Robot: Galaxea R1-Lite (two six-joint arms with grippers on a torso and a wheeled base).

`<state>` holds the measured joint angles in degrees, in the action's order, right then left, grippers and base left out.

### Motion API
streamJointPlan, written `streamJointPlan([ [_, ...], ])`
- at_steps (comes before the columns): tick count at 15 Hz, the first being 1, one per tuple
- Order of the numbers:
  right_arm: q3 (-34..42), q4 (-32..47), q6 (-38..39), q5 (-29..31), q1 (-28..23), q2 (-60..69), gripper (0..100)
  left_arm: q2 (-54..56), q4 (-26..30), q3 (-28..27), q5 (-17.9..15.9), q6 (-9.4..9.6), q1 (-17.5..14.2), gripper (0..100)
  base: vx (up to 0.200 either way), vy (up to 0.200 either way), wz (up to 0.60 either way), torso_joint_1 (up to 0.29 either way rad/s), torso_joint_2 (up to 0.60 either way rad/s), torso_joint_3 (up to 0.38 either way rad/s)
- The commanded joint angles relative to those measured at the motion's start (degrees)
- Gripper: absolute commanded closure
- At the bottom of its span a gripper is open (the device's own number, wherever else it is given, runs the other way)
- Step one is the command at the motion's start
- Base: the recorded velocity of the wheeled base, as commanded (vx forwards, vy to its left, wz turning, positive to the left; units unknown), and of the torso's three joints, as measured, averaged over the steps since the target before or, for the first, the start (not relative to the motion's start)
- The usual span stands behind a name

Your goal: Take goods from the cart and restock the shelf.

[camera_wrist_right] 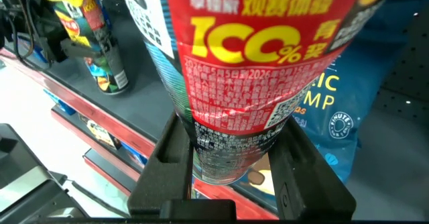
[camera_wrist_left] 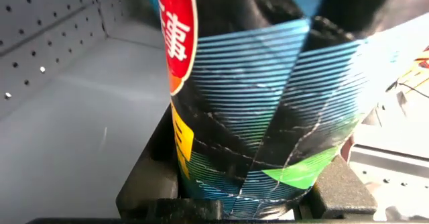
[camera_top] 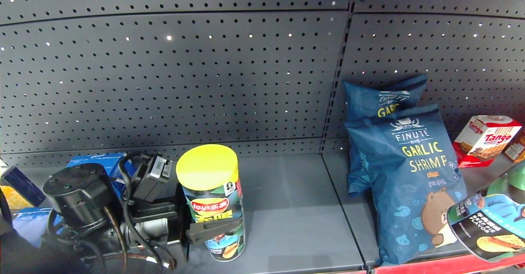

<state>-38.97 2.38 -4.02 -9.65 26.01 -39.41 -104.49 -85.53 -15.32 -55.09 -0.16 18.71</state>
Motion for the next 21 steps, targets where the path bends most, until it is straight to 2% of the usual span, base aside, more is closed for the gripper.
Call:
streamJointPlan([
  [1,-0.1,0.0,0.0,0.0,-0.6,0.0,100,-4.6,-1.6,1.2,0.0,-0.02,0.0,100,0.0,0.0,0.0,0.0,0.0,0.0],
  [5,0.0,0.0,0.0,0.0,-0.6,0.0,100,-8.2,-4.5,2.1,0.1,-0.02,-0.1,100,0.0,0.0,0.0,0.0,0.0,0.0],
  [6,0.0,0.0,0.0,0.0,-0.6,0.0,100,-8.4,-4.5,2.0,0.1,-0.02,0.0,0,0.0,0.0,0.0,0.0,0.0,0.0],
  [12,0.2,0.1,0.1,0.0,-0.6,0.0,100,-6.3,-4.5,3.0,0.2,-0.02,0.4,0,0.0,0.0,0.0,0.0,0.0,0.0],
  [21,0.6,0.1,0.3,0.0,-0.6,0.0,100,2.3,-4.5,3.6,2.7,-0.72,-0.2,0,0.0,0.0,0.0,0.0,0.0,0.0],
])
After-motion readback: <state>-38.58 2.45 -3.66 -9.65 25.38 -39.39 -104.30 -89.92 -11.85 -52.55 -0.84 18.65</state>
